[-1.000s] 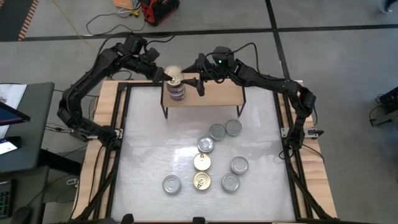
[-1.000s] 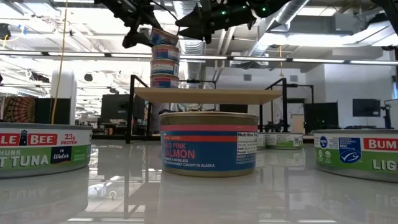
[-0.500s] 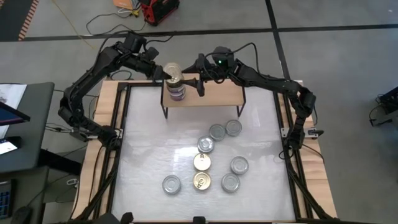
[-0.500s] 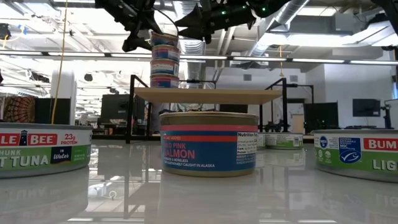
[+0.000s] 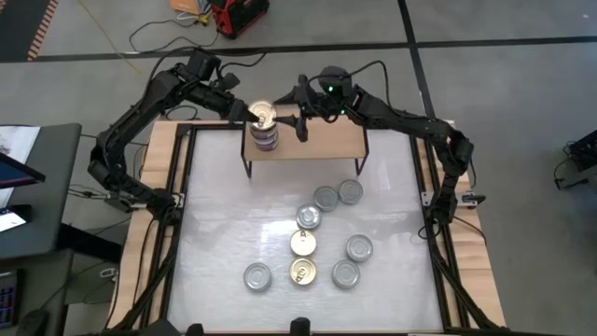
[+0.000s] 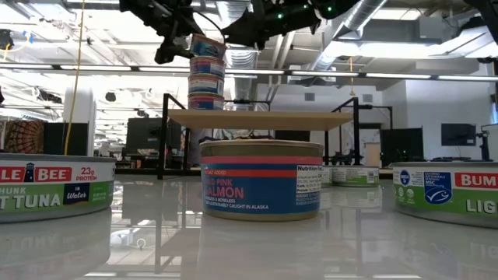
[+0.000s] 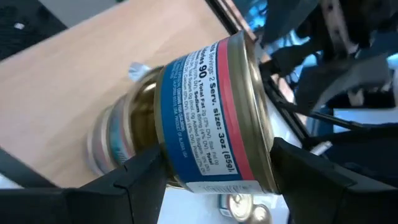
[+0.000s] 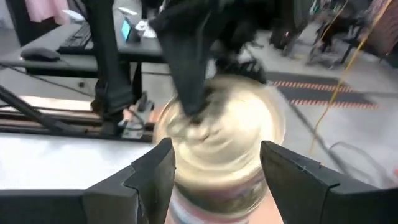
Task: Stack canned seafood by type on shelf
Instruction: Stack the blue tuna can on top of the blue tuna can, then put the green tuna can on the shelf
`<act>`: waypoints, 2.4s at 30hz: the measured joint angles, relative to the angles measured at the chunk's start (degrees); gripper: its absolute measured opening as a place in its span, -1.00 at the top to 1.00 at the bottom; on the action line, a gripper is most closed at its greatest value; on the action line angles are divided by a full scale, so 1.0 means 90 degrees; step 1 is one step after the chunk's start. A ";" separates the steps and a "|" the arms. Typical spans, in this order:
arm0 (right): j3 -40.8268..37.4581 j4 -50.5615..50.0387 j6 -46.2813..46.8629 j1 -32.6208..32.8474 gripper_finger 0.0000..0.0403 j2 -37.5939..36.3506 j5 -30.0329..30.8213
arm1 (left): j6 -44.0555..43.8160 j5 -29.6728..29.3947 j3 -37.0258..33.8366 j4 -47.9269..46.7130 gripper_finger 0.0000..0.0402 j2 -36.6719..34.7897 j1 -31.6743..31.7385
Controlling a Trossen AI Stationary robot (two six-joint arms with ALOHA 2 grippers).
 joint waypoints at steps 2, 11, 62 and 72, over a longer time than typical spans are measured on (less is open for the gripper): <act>0.0261 -0.0105 0.0019 -0.0080 -0.32 0.0060 -0.0049 | 0.0000 0.0085 -0.0001 0.0004 -0.32 0.0000 0.0000; 0.0633 -0.0423 0.0204 -0.0253 -0.32 0.0073 -0.0209 | 0.0073 0.0199 -0.0003 0.0025 -0.32 0.0000 0.0087; 0.3034 -0.3089 -0.0064 -0.0603 -0.31 0.1204 -0.1113 | 0.2255 -0.2002 -0.0001 0.0261 -0.32 -0.0992 0.0103; 0.1946 -0.3704 -0.0505 -0.0122 -0.22 0.0327 -0.0341 | 0.2836 -0.3310 0.0006 0.0231 -0.28 -0.1844 -0.1859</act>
